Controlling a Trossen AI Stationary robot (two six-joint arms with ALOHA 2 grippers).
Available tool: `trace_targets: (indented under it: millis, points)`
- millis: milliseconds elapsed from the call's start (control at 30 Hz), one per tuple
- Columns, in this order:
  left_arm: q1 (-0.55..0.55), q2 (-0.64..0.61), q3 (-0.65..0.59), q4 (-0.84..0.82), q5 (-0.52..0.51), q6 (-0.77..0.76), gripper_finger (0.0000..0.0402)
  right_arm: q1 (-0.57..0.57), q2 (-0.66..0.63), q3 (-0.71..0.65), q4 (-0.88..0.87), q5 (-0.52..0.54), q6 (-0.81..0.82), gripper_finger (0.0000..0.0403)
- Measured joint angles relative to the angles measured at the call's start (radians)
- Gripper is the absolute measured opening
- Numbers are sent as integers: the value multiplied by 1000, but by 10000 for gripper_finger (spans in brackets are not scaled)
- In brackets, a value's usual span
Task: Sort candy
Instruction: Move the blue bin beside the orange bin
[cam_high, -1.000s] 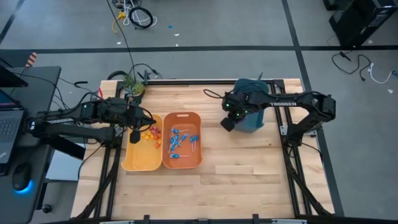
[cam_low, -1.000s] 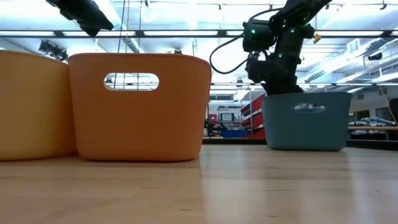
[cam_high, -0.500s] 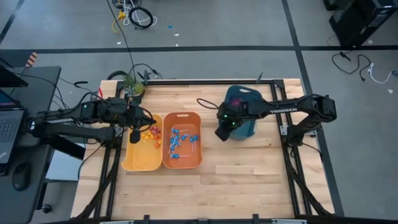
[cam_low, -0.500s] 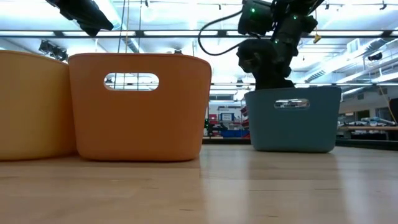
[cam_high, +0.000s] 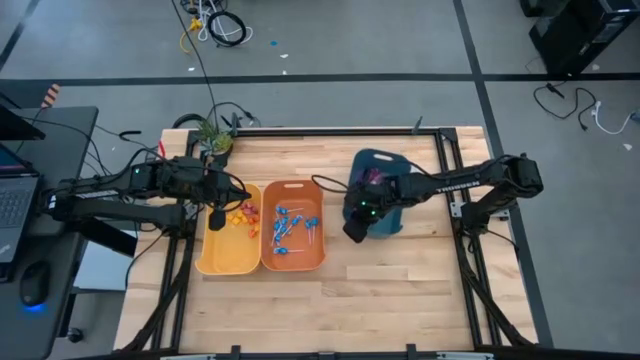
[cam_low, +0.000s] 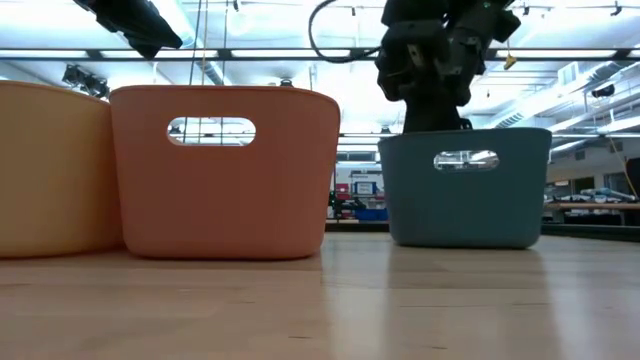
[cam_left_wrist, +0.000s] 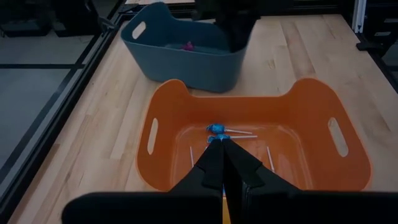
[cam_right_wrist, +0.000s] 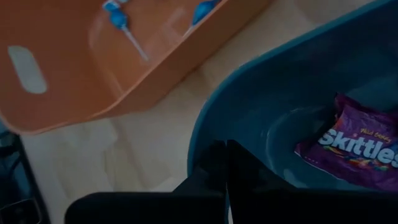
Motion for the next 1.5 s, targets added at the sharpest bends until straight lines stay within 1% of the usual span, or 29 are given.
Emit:
trace_targets:
  millis: [333, 567, 933, 1367, 1500]
  points:
    - [0, 0, 0, 2, 0, 4, 1, 97, 0, 0, 3, -13, 97, 0]
    - [0, 0, 0, 34, 0, 5, 1, 159, 0, 0, 3, -23, 176, 0]
    - [0, 0, 0, 39, 0, 6, 1, 237, 0, 1, 3, -28, 282, 0]
    - [0, 0, 0, 48, 0, 7, 1, 233, 0, 1, -15, -21, 268, 0]
    - [0, 0, 0, 48, 0, 7, 1, 221, 0, 1, -40, 23, 238, 0]
